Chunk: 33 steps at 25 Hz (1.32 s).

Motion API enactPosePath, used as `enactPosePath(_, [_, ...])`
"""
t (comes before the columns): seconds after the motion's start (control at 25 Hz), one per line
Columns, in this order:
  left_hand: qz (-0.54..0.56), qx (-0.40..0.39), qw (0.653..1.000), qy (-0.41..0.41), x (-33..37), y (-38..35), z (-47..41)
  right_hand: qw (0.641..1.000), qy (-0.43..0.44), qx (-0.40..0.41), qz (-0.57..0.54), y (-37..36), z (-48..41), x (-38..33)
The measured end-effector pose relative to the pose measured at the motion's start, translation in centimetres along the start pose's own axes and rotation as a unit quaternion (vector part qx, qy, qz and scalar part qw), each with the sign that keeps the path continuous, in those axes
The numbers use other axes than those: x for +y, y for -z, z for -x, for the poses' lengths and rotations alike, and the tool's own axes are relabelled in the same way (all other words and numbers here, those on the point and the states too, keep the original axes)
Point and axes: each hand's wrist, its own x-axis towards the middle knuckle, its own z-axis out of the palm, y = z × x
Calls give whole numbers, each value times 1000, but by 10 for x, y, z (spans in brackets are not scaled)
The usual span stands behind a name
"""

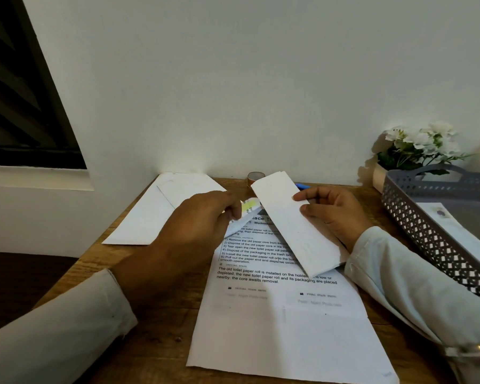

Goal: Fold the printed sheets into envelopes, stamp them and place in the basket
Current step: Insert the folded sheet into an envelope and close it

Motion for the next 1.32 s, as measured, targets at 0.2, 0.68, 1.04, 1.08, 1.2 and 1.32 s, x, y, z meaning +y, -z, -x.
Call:
enactPosePath(0.2, [-26,51,998,1,-8,-14,-2,998,3,12,-60,1,-2,-3])
enactPosePath(0.68, [-94,-26,995,37,8,-29,-10,999,-48,14,-19,11,-5,-11])
enactPosePath(1.04, [-140,-68,986,64,23,-31,-19,998,-56,-4,29,11,-2,-15])
enactPosePath(1.08, [-131,-66,987,67,23,-31,-19,998,-53,-14,27,11,-2,-15])
enactPosePath(1.2, [-86,-56,991,82,20,-30,-18,996,-58,-51,35,12,-4,-13])
enactPosePath(1.32, [-62,-39,994,82,13,-29,-13,993,-58,-82,61,14,-6,-11])
